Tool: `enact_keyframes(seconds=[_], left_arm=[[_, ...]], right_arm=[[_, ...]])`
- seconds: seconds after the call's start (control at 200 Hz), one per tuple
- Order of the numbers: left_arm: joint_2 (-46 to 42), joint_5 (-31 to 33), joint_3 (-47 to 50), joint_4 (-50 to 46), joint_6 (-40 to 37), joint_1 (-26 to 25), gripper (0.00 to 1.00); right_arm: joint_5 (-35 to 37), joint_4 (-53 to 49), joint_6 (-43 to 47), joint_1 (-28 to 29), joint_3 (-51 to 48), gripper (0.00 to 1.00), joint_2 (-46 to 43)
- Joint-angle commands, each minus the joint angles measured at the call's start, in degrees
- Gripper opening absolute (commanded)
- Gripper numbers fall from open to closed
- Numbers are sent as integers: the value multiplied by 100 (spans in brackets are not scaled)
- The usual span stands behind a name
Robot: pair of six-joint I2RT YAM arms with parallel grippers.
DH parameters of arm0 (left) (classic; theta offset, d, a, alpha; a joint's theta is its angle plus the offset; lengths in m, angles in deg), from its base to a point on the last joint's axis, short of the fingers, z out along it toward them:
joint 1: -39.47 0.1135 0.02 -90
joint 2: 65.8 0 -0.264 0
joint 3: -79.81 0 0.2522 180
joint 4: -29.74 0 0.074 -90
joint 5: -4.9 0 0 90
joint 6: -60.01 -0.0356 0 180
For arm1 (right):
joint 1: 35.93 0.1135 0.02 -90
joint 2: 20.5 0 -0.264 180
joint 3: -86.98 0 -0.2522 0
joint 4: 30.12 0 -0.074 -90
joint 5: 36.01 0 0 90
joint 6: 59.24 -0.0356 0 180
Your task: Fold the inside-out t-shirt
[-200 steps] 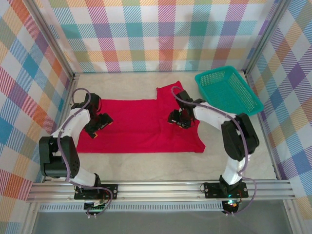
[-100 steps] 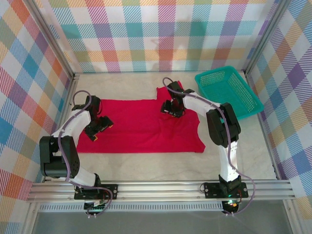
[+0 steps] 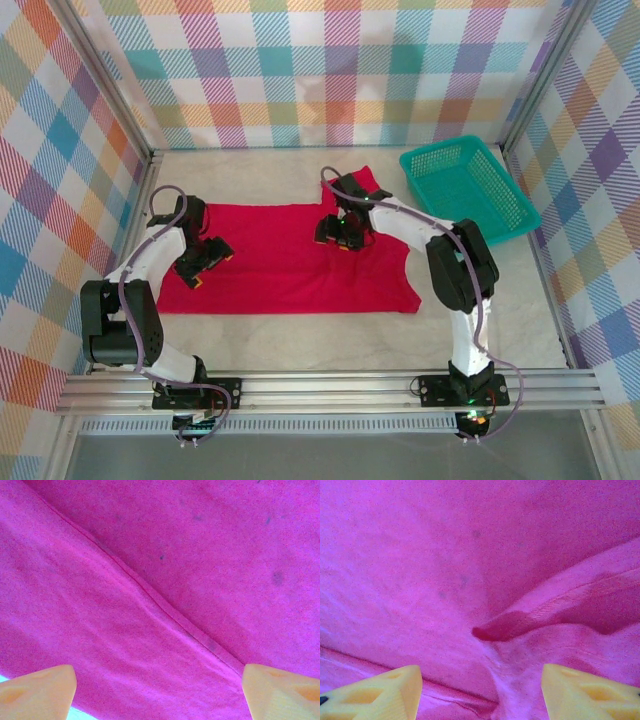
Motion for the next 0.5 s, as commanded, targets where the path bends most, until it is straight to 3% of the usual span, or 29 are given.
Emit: enact_keyframes(seconds=[0.0, 0.115, 0.28, 0.495], left_arm=[[-104, -98, -3, -19, 1, 10, 86], [-162, -57, -119, -114, -18, 6, 86], [71, -39, -716, -176, 3, 19, 87], [1422, -386, -2162, -245, 102, 120, 87]], right_arm=[[-286, 205, -201, 68, 166, 65, 584], [-516, 112, -199, 77, 435, 65, 849], [-117, -162, 176, 27, 452, 71, 78], [-95, -362, 404, -535, 434, 77, -173]])
